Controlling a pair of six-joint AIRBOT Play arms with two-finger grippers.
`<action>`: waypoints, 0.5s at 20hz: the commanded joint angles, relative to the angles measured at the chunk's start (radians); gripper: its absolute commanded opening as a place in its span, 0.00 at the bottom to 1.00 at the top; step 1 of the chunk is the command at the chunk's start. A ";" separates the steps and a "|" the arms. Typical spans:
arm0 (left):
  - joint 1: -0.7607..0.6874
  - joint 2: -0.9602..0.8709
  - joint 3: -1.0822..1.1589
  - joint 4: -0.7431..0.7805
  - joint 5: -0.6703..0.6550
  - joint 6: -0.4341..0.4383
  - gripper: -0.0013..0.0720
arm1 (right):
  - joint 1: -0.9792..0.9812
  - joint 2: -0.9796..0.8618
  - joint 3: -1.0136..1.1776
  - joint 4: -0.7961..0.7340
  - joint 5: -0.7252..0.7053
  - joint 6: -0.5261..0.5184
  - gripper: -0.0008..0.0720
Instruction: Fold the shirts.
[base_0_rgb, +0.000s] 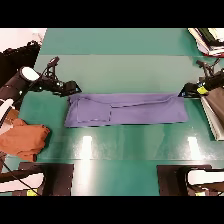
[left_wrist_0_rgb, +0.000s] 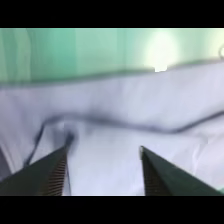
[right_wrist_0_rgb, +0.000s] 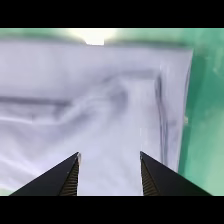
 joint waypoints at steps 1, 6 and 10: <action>-0.001 -0.021 0.068 -0.002 -0.079 -0.001 0.70 | -0.071 -0.045 0.037 0.076 0.058 -0.014 0.61; -0.002 -0.021 0.077 -0.068 -0.158 -0.001 0.67 | -0.221 -0.047 -0.101 0.084 0.085 -0.071 0.78; -0.053 -0.021 0.077 -0.082 -0.102 0.022 0.05 | -0.269 -0.092 -0.181 0.166 0.074 -0.144 0.78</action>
